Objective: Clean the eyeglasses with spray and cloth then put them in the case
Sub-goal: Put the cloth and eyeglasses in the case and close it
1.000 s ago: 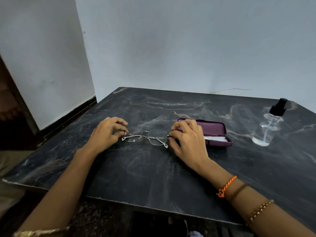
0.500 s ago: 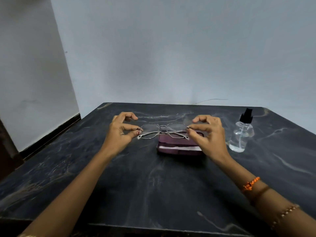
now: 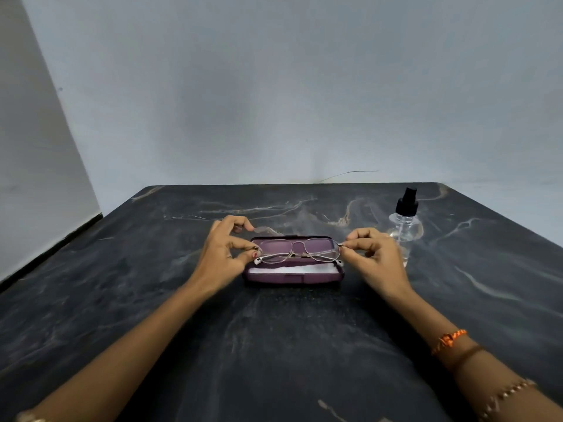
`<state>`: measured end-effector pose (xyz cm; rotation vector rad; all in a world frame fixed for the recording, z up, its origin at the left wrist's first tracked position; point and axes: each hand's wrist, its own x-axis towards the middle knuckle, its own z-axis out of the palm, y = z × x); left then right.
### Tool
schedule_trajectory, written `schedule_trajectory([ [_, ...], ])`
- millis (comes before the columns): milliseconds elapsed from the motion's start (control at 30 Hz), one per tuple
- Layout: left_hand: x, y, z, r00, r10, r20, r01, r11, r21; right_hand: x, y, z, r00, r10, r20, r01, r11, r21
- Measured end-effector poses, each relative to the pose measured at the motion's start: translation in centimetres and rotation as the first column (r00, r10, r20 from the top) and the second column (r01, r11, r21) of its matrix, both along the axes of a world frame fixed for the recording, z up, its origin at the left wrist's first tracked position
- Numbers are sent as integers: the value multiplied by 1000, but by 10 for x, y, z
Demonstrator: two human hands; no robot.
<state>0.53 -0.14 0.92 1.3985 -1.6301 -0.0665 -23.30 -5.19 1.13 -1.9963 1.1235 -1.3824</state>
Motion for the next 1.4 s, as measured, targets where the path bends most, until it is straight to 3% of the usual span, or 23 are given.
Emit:
schedule_trajectory([
  [200, 6, -1, -9, 997, -78, 16, 77, 995, 60, -3, -7, -3, 987, 28, -161, -25, 1000, 19],
  [300, 11, 0, -6, 994, -107, 35, 103, 989, 104, -2, -5, -3, 980, 35, -195, -33, 999, 16],
  [433, 14, 2, -3, 978, -106, 178, 79, 985, 154, -3, -5, -3, 968, 35, -249, -31, 999, 21],
  [633, 17, 3, 1, 972, -136, 192, 94, 972, 215, -5, -4, -4, 962, 35, -270, -36, 999, 1],
  [1100, 25, 8, 2, 967, -185, -175, 239, 893, 380, -7, 0, -1, 956, 91, -278, -83, 996, 40],
  [1400, 24, 12, 6, 971, -222, -92, 240, 880, 409, -9, 0, -1, 936, 129, -328, -122, 992, 41],
])
